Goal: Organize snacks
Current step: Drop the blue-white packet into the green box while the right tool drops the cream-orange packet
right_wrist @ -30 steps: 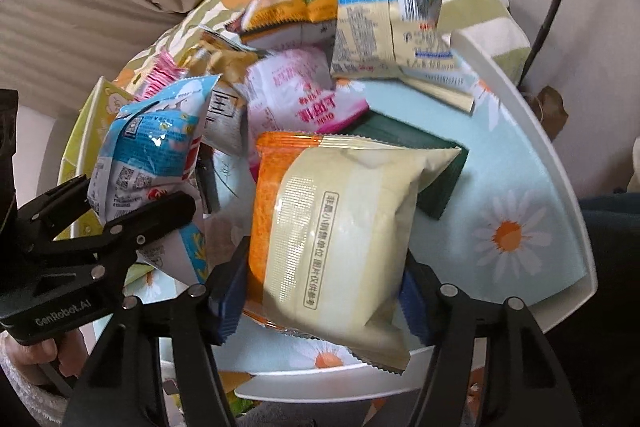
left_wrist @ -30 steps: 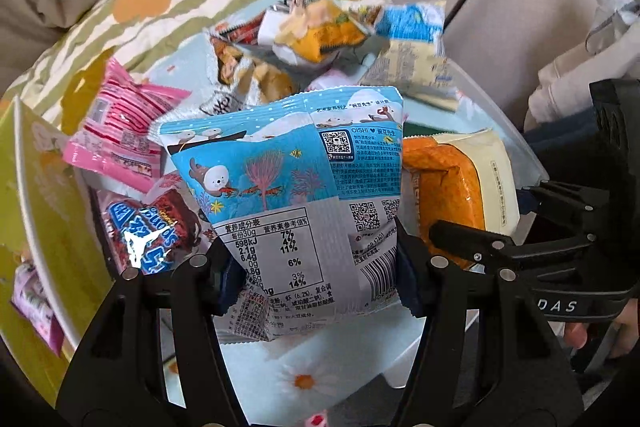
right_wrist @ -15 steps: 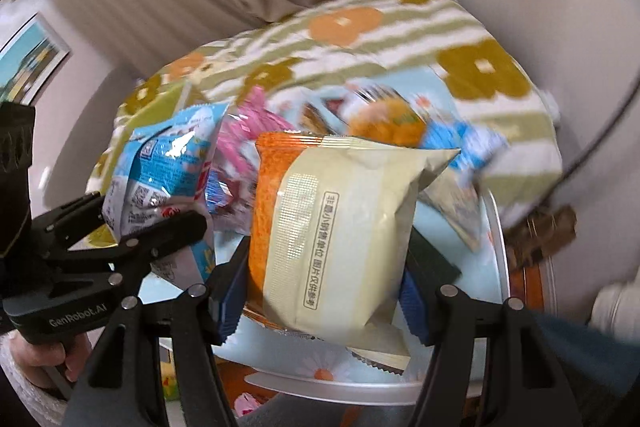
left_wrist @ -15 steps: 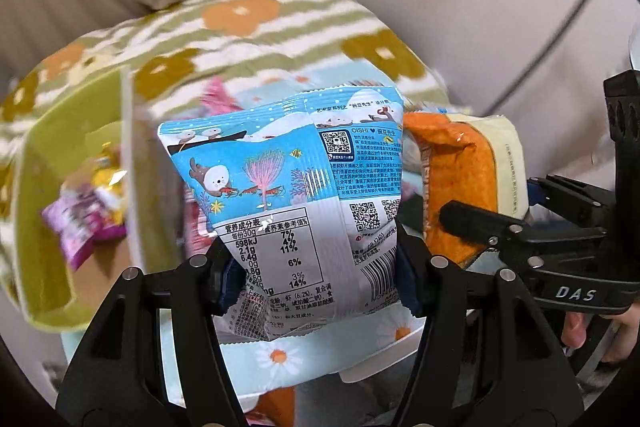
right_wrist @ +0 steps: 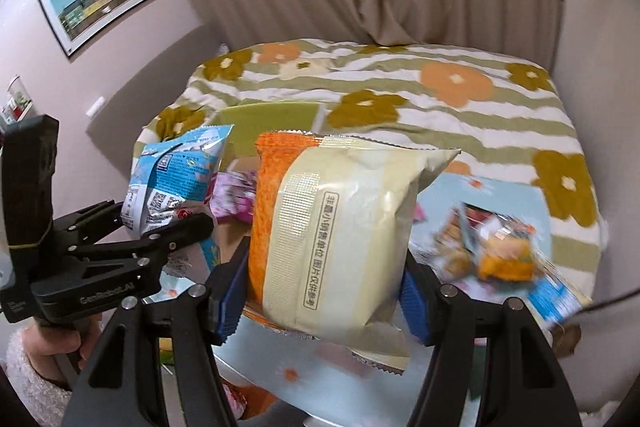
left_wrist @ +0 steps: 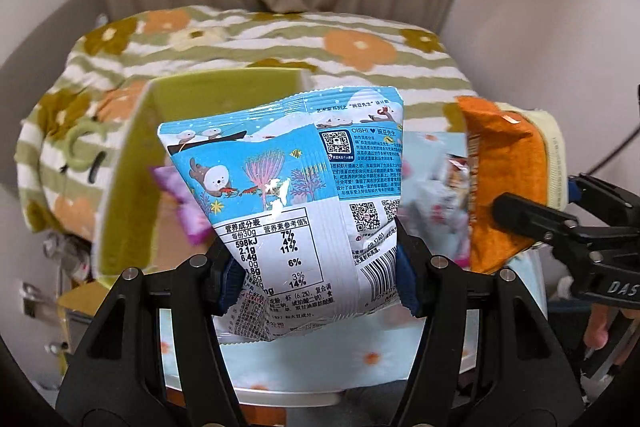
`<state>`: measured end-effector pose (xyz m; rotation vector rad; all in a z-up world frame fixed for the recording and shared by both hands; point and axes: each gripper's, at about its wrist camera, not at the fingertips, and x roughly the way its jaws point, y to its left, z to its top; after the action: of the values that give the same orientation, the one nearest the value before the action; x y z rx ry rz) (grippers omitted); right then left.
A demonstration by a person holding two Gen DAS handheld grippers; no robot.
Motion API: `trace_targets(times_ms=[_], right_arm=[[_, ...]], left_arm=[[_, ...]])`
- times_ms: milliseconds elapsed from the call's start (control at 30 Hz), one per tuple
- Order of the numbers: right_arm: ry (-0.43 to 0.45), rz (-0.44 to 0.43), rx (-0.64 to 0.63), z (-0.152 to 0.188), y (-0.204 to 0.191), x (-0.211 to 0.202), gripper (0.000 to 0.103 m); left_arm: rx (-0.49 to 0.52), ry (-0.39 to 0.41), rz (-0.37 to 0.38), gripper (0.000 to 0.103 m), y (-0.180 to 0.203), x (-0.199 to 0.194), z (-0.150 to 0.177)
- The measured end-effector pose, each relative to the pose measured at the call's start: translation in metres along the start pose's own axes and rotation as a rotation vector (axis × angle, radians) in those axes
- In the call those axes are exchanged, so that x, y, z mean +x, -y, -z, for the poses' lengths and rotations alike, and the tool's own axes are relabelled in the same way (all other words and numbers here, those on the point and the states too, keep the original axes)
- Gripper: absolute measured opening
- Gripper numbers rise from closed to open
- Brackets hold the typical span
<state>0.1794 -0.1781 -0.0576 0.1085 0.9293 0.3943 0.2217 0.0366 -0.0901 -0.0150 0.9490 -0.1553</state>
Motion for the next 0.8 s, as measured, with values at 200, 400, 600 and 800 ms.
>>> trace_targets(times_ms=[200, 400, 600, 800], right_arm=[[-0.028, -0.028, -0.029, -0.024, -0.044, 0.043, 0.061], [-0.068, -0.025, -0.041, -0.041, -0.082, 0.093, 0.061], [-0.116, -0.002, -0.044, -0.044, -0.101, 0.128, 0.061], [-0.134, 0.029, -0.033, -0.043, -0.106, 0.141, 0.061]], left_arm=[[-0.053, -0.052, -0.051, 0.058, -0.076, 0.024, -0.001], [-0.056, -0.119, -0.062, 0.058, -0.126, 0.059, 0.004], [-0.007, -0.167, -0.085, 0.066, -0.148, 0.09, 0.005], [0.039, -0.161, -0.074, 0.099, -0.151, 0.093, 0.006]])
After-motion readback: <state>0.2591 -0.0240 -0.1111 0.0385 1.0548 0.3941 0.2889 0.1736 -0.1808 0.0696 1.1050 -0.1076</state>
